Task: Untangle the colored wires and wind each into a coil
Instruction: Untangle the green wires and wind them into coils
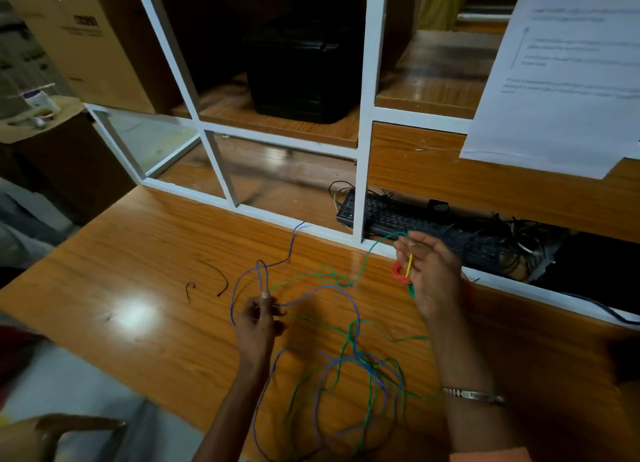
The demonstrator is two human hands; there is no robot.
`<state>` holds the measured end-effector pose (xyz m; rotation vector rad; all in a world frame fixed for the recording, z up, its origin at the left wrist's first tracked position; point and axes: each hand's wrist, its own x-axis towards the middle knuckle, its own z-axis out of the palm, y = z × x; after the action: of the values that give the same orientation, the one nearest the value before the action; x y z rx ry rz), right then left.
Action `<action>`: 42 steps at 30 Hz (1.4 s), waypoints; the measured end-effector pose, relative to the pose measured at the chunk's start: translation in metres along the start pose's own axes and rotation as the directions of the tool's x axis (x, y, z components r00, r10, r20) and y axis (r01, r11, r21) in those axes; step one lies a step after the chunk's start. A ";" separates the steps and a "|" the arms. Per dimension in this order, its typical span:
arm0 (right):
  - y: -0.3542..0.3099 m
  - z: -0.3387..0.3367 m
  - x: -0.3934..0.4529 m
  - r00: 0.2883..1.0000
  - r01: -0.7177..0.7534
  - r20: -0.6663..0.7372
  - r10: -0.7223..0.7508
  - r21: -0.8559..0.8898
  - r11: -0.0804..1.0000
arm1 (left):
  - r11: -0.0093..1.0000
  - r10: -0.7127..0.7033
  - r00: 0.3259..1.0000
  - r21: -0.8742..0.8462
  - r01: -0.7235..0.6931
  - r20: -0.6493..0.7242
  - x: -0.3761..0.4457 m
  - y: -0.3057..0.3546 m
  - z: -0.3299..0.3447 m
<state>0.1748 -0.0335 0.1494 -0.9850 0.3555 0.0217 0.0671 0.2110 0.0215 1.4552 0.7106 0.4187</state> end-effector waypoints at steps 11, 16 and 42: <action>-0.015 0.013 -0.023 0.875 -0.367 0.439 0.206 0.323 0.872 | 0.990 0.104 0.959 0.062 -0.124 0.263 -0.039 0.018 0.035; -0.015 0.014 -0.039 0.780 -0.413 0.551 0.296 0.098 0.905 | 0.983 0.185 0.865 -0.067 -0.174 0.467 -0.044 0.065 0.066; -0.001 0.025 -0.040 0.769 -0.480 0.635 0.075 0.495 0.724 | 1.000 0.013 0.939 -0.013 -0.009 0.344 -0.053 0.046 0.092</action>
<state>0.1444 -0.0082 0.1747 -0.1864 -0.0693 0.4658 0.0966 0.1115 0.0734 1.4738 0.4176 0.1672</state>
